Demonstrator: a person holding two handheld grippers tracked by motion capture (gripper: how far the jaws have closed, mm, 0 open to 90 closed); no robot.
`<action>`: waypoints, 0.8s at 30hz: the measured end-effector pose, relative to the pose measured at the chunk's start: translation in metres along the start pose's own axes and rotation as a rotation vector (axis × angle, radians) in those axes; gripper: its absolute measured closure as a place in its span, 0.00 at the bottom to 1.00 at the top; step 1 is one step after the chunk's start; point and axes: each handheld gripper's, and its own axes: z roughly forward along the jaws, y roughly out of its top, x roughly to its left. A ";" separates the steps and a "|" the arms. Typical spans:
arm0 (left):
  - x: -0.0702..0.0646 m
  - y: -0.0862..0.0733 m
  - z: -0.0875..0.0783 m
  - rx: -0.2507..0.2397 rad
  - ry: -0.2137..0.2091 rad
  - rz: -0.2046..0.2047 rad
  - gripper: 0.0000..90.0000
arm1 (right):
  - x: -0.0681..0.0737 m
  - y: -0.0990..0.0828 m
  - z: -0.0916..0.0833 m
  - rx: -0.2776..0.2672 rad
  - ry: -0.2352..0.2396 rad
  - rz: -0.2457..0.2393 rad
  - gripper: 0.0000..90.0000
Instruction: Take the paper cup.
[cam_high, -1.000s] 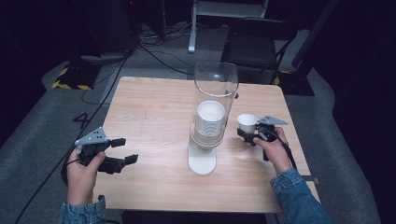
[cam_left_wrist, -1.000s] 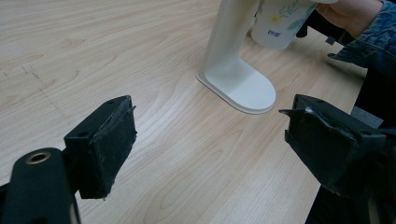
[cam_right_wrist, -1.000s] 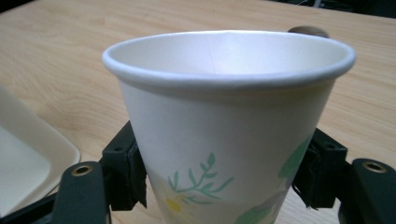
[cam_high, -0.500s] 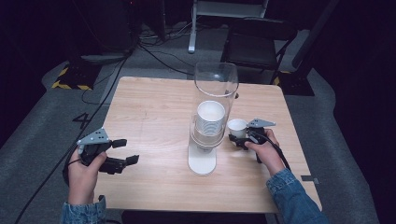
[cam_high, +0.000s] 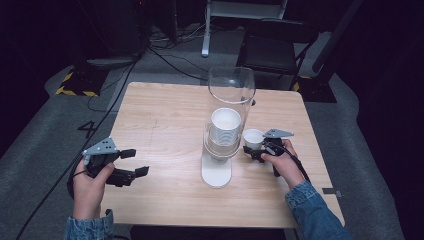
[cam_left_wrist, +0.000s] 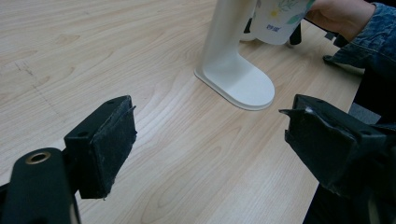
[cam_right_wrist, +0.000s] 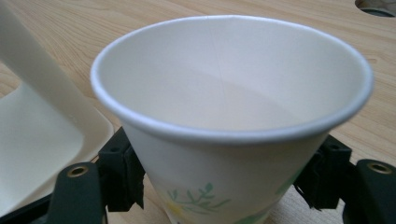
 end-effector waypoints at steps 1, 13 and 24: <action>0.000 0.000 0.000 -0.002 0.001 0.001 0.18 | 0.000 0.000 0.000 0.004 0.000 0.000 0.31; 0.002 0.001 0.001 -0.001 -0.002 0.003 0.18 | 0.003 -0.002 -0.006 0.007 -0.026 0.013 0.18; 0.000 0.001 -0.001 -0.008 -0.004 0.004 0.18 | 0.002 0.005 -0.044 -0.011 -0.030 -0.035 0.17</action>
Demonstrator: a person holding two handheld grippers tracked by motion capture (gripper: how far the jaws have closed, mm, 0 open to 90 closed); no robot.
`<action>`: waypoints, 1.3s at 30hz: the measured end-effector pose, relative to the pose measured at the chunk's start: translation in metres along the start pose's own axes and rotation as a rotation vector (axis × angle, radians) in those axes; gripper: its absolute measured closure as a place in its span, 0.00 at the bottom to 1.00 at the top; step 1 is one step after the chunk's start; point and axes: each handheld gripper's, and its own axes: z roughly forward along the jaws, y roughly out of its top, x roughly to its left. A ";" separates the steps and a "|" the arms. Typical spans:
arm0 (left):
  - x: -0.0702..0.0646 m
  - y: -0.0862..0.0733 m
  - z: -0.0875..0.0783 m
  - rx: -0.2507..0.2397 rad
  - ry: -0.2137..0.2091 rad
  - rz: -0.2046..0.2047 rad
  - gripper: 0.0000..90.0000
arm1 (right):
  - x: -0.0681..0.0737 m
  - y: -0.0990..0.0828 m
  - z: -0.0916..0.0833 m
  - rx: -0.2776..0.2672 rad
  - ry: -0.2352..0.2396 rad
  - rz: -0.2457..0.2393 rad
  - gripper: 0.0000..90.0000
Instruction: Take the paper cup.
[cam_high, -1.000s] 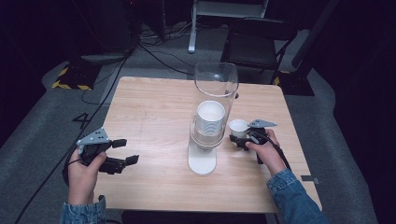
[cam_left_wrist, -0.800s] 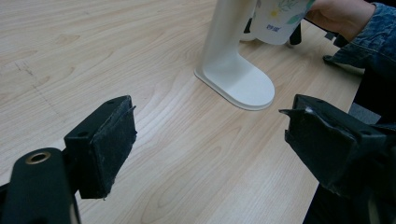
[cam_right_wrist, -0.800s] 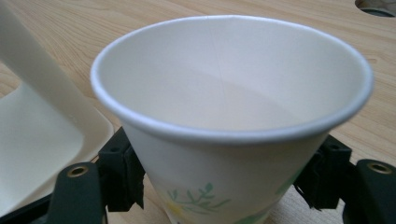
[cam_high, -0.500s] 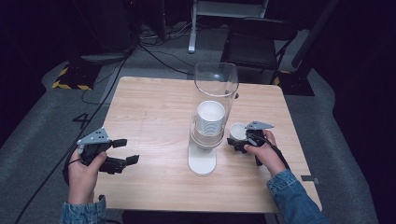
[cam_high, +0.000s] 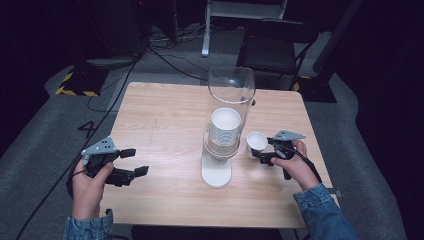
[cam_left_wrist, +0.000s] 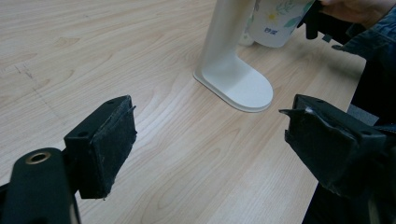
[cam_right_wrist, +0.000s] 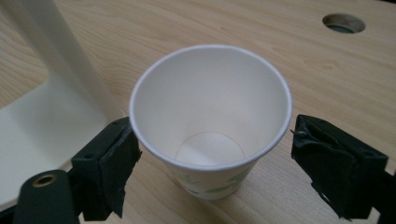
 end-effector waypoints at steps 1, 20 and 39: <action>0.000 0.000 0.000 0.001 -0.001 -0.001 0.18 | 0.001 0.003 -0.006 -0.011 0.005 -0.005 0.17; -0.002 -0.005 0.000 0.017 0.003 -0.009 0.18 | -0.014 0.046 -0.119 -0.198 -0.004 0.008 0.18; 0.011 -0.017 0.008 0.046 0.084 -0.084 0.18 | -0.064 0.024 -0.158 -0.051 -0.075 0.096 0.24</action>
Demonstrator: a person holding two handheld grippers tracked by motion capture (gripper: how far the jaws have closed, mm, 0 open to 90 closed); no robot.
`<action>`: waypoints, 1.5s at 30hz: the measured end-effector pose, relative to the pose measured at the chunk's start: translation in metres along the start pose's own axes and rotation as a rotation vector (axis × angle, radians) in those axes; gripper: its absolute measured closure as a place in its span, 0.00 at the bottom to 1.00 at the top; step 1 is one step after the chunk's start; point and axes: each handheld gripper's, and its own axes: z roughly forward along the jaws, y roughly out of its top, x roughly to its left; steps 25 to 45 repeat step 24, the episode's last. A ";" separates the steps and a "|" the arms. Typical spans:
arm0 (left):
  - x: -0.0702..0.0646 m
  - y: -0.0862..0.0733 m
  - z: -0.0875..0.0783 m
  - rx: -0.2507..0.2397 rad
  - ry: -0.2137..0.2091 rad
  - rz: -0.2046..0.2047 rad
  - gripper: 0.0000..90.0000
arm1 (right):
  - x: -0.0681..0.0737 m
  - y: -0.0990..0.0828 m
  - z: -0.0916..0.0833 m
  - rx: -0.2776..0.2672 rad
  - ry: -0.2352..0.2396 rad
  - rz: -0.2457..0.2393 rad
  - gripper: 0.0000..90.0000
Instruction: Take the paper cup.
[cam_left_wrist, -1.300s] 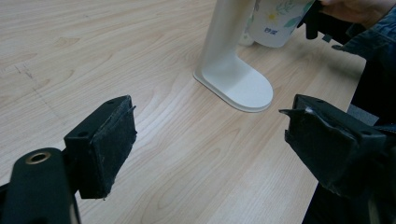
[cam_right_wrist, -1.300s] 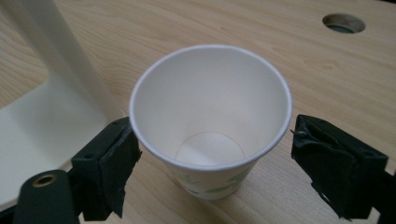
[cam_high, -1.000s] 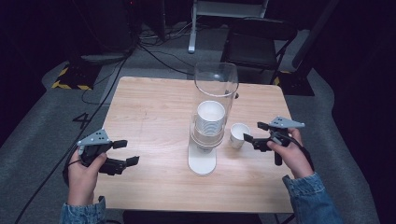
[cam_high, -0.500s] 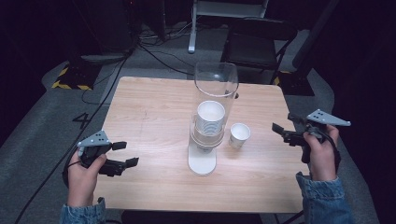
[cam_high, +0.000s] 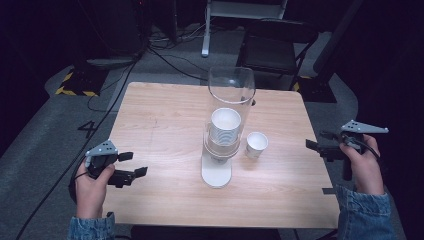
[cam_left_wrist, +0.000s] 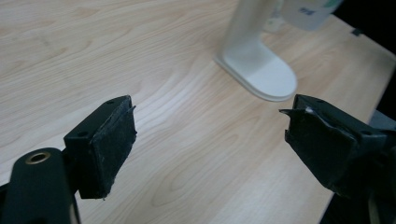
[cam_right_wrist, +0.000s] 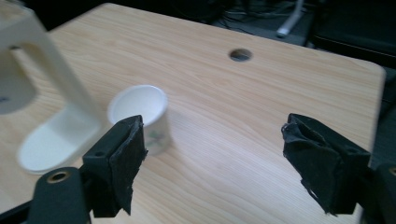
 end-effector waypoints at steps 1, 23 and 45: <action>0.001 -0.001 0.000 0.004 -0.006 -0.003 0.19 | -0.003 -0.001 0.001 0.008 -0.026 -0.002 0.23; 0.001 0.000 0.001 -0.010 -0.032 0.021 0.19 | -0.020 -0.009 0.010 -0.015 -0.049 0.017 0.25; 0.001 0.000 0.001 -0.010 -0.032 0.021 0.19 | -0.019 -0.008 0.011 -0.016 -0.047 0.016 0.25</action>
